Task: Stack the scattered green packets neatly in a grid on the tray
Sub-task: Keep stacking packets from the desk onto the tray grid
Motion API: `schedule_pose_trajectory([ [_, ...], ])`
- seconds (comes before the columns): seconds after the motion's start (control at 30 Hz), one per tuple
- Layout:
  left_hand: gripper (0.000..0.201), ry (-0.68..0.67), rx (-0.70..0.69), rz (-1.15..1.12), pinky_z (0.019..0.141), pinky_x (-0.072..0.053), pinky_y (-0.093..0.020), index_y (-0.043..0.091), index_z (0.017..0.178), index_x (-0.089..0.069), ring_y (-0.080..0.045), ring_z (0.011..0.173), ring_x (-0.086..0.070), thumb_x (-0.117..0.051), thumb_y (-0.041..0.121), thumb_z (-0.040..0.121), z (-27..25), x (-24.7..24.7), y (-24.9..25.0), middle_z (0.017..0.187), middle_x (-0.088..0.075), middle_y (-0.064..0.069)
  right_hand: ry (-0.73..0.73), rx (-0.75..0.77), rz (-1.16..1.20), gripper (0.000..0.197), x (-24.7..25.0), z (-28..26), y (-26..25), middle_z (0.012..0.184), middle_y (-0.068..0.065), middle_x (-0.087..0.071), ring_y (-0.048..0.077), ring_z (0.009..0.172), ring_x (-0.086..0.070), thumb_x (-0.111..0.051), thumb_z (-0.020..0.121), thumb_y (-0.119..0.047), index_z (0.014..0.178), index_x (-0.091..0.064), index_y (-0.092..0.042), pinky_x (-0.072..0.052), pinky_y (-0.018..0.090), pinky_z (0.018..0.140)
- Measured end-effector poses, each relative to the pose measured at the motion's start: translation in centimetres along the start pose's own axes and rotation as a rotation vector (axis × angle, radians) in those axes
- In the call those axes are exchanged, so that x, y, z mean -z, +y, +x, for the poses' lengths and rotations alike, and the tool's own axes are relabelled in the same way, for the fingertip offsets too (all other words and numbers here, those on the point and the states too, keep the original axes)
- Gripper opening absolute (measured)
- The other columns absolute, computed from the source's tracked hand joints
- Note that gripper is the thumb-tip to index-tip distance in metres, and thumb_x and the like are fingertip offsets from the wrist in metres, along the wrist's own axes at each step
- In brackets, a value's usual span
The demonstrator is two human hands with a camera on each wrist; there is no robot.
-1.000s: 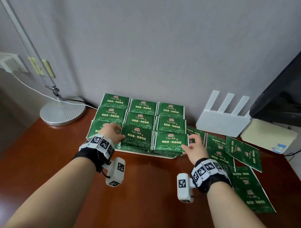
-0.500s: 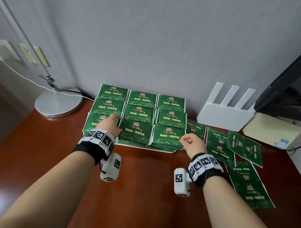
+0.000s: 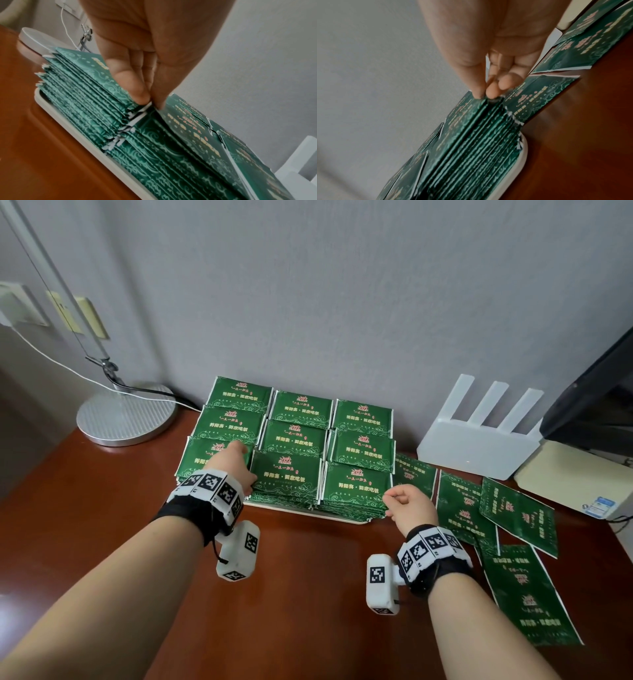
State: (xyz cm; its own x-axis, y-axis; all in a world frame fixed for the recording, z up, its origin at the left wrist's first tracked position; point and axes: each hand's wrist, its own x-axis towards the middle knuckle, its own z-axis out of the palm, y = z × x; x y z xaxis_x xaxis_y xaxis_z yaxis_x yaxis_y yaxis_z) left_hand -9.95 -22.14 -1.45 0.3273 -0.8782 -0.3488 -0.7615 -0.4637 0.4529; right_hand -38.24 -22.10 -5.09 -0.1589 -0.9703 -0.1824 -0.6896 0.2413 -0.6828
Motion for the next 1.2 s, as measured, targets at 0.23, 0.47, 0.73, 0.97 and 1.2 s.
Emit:
schedule_pose_trajectory([
  [0.23,0.066,0.031,0.001,0.18,0.079,-0.053,-0.037,0.016,0.14,-0.027,-0.026,0.096,-0.062,-0.062,0.028,0.086,-0.8,0.6,0.2,0.122,-0.057,-0.011,0.018,-0.002,-0.065,0.011,0.5,-0.2,0.4,0.108,0.005,-0.055,0.013,0.08,-0.051,-0.054,0.089,-0.022,0.094,-0.064,-0.02,-0.036,0.022,0.072],
  [0.47,0.061,0.138,-0.147,0.207,0.103,-0.038,-0.04,0.019,0.14,-0.031,-0.028,0.128,-0.037,-0.059,0.03,0.087,-3.7,0.0,1.6,0.142,-0.034,-0.008,0.026,-0.016,-0.072,0.017,3.4,-2.4,1.4,0.127,0.007,-0.042,0.018,0.088,-0.055,-0.054,0.09,-0.02,0.104,-0.062,-0.018,-0.039,0.027,0.09],
  [0.73,0.051,0.037,-0.449,0.3,0.111,-0.03,-0.037,0.024,0.137,-0.038,-0.023,0.133,-0.029,-0.054,0.026,0.09,-9.5,-5.0,7.4,0.143,-0.032,-0.002,0.03,-0.202,-0.142,0.031,10.3,-5.6,7.5,0.138,0.011,-0.035,0.027,0.115,-0.049,-0.056,0.089,-0.021,0.12,-0.057,-0.017,-0.039,0.031,0.093],
  [0.97,0.049,-0.183,-0.618,0.469,0.113,-0.025,-0.036,0.028,0.138,-0.039,-0.022,0.136,-0.024,-0.051,0.027,0.09,-13.5,-12.9,15.1,0.146,-0.03,0.002,-0.018,-0.319,-0.153,0.037,16.2,-7.3,15.0,0.132,0.014,-0.045,0.026,0.099,-0.057,-0.056,0.09,-0.02,0.126,-0.055,-0.013,-0.045,0.025,0.079],
  [1.2,0.048,-0.282,-0.599,0.513,0.11,-0.029,-0.036,0.025,0.137,-0.039,-0.022,0.134,-0.027,-0.051,0.03,0.091,-13.7,-19.6,21.7,0.145,-0.031,0.001,-0.149,-0.319,-0.181,0.045,18.1,-4.9,20.0,0.135,0.009,-0.043,0.018,0.094,-0.053,-0.061,0.087,-0.025,0.13,-0.049,-0.017,-0.045,0.02,0.073],
])
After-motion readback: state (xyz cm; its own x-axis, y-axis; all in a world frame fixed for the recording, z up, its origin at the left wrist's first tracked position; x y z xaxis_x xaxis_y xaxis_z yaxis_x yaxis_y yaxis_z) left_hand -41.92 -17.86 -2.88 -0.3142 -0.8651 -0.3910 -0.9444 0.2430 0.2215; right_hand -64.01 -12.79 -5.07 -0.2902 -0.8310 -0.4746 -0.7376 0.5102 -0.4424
